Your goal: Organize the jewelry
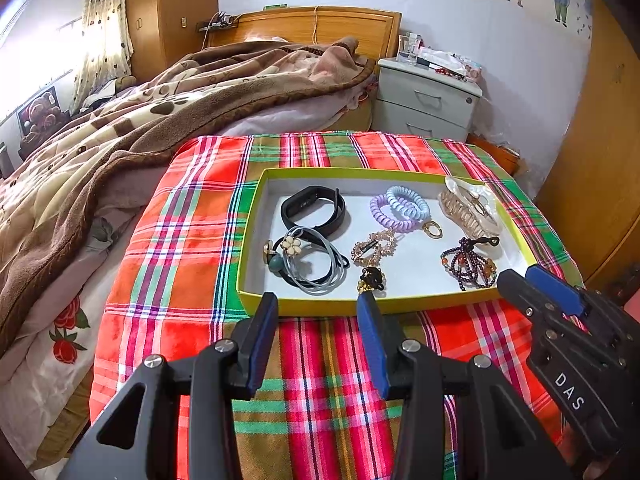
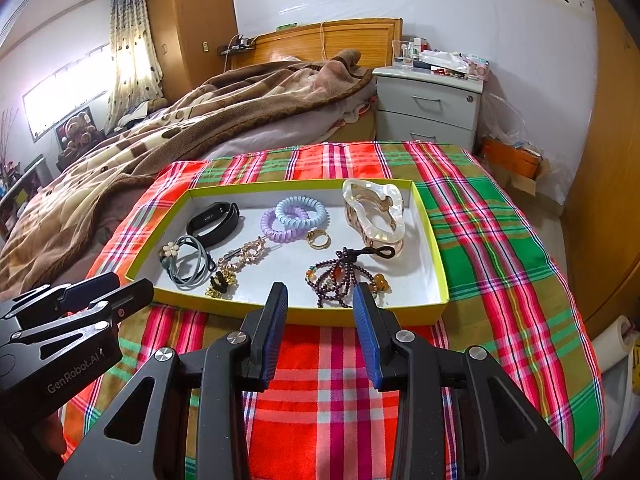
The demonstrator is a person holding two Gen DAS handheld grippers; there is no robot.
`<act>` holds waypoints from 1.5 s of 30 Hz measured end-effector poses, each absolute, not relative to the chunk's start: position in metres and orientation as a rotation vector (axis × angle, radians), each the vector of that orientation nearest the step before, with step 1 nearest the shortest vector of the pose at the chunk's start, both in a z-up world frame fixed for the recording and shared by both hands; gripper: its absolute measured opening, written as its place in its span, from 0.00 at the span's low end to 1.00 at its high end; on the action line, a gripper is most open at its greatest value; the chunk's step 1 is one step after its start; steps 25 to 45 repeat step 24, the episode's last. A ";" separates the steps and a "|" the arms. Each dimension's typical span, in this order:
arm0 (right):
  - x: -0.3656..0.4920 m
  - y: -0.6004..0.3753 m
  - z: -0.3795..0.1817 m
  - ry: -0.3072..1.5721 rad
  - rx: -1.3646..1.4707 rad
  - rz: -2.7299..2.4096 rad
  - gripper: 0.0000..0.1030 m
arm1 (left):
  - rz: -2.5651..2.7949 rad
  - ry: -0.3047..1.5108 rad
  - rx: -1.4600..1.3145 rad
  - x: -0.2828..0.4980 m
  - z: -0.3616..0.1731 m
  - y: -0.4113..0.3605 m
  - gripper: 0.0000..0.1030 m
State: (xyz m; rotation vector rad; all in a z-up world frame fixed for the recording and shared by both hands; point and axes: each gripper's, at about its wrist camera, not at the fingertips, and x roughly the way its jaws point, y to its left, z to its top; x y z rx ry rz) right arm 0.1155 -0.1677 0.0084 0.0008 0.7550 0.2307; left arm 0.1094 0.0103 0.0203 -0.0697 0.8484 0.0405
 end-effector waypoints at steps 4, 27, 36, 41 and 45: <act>0.116 -0.168 0.008 0.755 0.000 0.231 0.34 | 0.041 0.852 -0.070 0.110 0.020 0.010 0.41; 0.116 -0.167 0.008 0.755 0.003 0.232 0.34 | 0.054 0.866 -0.073 0.112 0.017 0.009 0.41; 0.116 -0.167 0.008 0.755 0.003 0.232 0.34 | 0.054 0.866 -0.073 0.112 0.017 0.009 0.41; 0.116 -0.167 0.008 0.755 0.003 0.232 0.34 | 0.054 0.866 -0.073 0.112 0.017 0.009 0.41; 0.116 -0.167 0.008 0.755 0.003 0.232 0.34 | 0.054 0.866 -0.073 0.112 0.017 0.009 0.41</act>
